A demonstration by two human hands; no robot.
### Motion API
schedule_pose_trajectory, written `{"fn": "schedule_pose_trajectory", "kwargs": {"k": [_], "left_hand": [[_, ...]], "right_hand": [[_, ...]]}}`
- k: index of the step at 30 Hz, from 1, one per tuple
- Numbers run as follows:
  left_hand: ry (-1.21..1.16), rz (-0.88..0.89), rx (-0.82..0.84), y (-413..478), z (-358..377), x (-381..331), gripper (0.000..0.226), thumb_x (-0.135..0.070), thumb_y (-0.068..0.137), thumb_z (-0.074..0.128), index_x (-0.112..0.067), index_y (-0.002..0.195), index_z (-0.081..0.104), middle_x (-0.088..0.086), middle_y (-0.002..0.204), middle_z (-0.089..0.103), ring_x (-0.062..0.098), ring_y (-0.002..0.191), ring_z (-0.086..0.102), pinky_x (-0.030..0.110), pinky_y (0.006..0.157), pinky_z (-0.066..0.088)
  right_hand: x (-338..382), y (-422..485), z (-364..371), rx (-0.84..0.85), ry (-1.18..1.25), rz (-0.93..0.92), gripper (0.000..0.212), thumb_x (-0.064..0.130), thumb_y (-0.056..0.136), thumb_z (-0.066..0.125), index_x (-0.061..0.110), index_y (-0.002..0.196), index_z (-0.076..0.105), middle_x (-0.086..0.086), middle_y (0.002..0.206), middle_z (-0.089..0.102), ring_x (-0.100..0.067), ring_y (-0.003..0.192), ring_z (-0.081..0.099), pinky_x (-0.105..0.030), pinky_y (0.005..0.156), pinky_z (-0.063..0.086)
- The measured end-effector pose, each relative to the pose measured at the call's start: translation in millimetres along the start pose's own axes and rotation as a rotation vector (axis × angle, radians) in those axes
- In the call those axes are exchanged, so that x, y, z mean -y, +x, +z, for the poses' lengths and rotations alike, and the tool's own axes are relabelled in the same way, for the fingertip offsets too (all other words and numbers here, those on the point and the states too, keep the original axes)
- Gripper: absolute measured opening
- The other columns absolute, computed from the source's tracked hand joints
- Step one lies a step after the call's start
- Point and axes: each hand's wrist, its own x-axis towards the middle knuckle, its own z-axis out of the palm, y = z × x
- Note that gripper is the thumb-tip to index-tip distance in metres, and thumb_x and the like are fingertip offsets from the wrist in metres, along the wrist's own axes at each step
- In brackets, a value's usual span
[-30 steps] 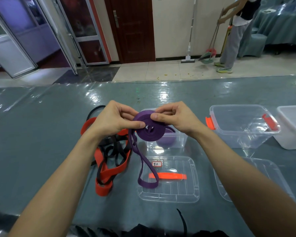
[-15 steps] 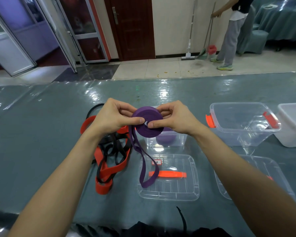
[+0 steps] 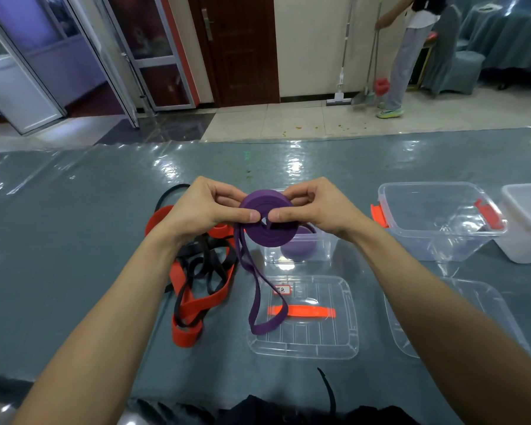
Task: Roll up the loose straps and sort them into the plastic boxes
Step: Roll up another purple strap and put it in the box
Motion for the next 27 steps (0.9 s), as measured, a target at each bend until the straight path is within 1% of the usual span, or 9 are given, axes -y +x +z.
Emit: {"fn": "schedule_pose_trajectory", "kwargs": {"k": [3, 5, 7, 10, 14, 16, 18, 23, 27], "left_hand": [[-0.008, 0.011, -0.002, 0.1, 1.7, 0.9, 0.047, -0.027, 0.065, 0.101, -0.007, 0.104, 0.086, 0.022, 0.096, 0.083, 0.039, 0.088, 0.083, 0.036, 0.081, 0.068], [-0.015, 0.021, 0.003, 0.3, 1.4, 1.0, 0.046, -0.026, 0.066, 0.102, -0.008, 0.105, 0.086, 0.021, 0.096, 0.083, 0.038, 0.088, 0.083, 0.035, 0.08, 0.068], [-0.011, 0.029, 0.009, 0.5, 0.2, 1.4, 0.045, -0.026, 0.068, 0.104, -0.008, 0.106, 0.086, 0.021, 0.097, 0.083, 0.037, 0.089, 0.083, 0.038, 0.083, 0.069], [0.016, 0.041, 0.008, 0.3, -2.1, 1.1, 0.046, -0.029, 0.068, 0.104, -0.01, 0.106, 0.086, 0.02, 0.097, 0.084, 0.037, 0.09, 0.083, 0.041, 0.086, 0.069], [0.068, 0.056, 0.021, -0.1, -2.9, -1.2, 0.04, -0.029, 0.07, 0.099, -0.015, 0.105, 0.087, 0.015, 0.098, 0.085, 0.033, 0.092, 0.084, 0.038, 0.086, 0.068], [0.058, 0.046, 0.028, 1.3, -3.6, -1.4, 0.04, -0.026, 0.072, 0.099, -0.015, 0.108, 0.086, 0.014, 0.1, 0.085, 0.032, 0.094, 0.084, 0.037, 0.087, 0.068], [0.018, 0.036, 0.032, 2.0, -5.4, 0.7, 0.043, -0.022, 0.072, 0.098, -0.013, 0.112, 0.085, 0.015, 0.104, 0.084, 0.032, 0.099, 0.083, 0.037, 0.09, 0.067], [-0.116, 0.039, -0.008, -4.2, -5.7, 17.0, 0.041, -0.02, 0.076, 0.097, -0.014, 0.115, 0.085, 0.017, 0.111, 0.083, 0.03, 0.101, 0.082, 0.033, 0.088, 0.066], [-0.245, 0.091, -0.085, -2.3, 9.0, 22.0, 0.036, -0.024, 0.08, 0.095, -0.017, 0.114, 0.086, 0.017, 0.112, 0.083, 0.028, 0.101, 0.082, 0.028, 0.085, 0.065]], "right_hand": [[2.5, -0.4, -0.1, -0.025, 0.068, 0.008, 0.036, 0.036, 0.075, 0.091, 0.012, 0.101, 0.085, -0.014, 0.093, 0.083, -0.023, 0.086, 0.081, -0.028, 0.079, 0.064], [1.6, 0.6, 2.1, -0.05, 0.085, 0.0, 0.038, 0.031, 0.077, 0.09, 0.005, 0.104, 0.084, -0.016, 0.092, 0.083, -0.021, 0.083, 0.08, -0.028, 0.079, 0.064], [0.7, 1.2, 4.1, -0.063, 0.085, 0.0, 0.03, 0.023, 0.083, 0.089, 0.002, 0.104, 0.083, -0.017, 0.091, 0.082, -0.02, 0.081, 0.079, -0.027, 0.076, 0.064], [1.7, -0.7, 3.0, -0.045, 0.108, 0.014, 0.026, 0.024, 0.083, 0.089, 0.007, 0.101, 0.084, -0.016, 0.09, 0.082, -0.02, 0.079, 0.08, -0.024, 0.071, 0.062], [2.3, -0.5, 0.3, 0.041, 0.03, 0.035, 0.036, 0.021, 0.076, 0.097, 0.013, 0.109, 0.083, -0.012, 0.098, 0.083, -0.027, 0.093, 0.082, -0.033, 0.083, 0.066], [-0.8, 1.4, 2.6, 0.0, -0.004, 0.013, 0.039, 0.017, 0.076, 0.097, 0.012, 0.112, 0.082, -0.01, 0.099, 0.084, -0.027, 0.095, 0.082, -0.04, 0.089, 0.066], [-4.0, 1.3, 4.8, -0.045, 0.036, -0.015, 0.037, 0.015, 0.077, 0.096, 0.011, 0.112, 0.083, -0.01, 0.099, 0.084, -0.027, 0.096, 0.082, -0.042, 0.09, 0.066], [-4.6, -0.3, 5.7, -0.198, 0.209, -0.093, 0.036, 0.018, 0.074, 0.095, 0.014, 0.107, 0.082, -0.011, 0.101, 0.083, -0.028, 0.097, 0.081, -0.038, 0.087, 0.065], [-3.6, 3.9, 12.3, -0.228, 0.346, -0.143, 0.035, 0.012, 0.077, 0.091, 0.008, 0.11, 0.081, -0.014, 0.105, 0.083, -0.028, 0.098, 0.081, -0.032, 0.086, 0.064]]}}
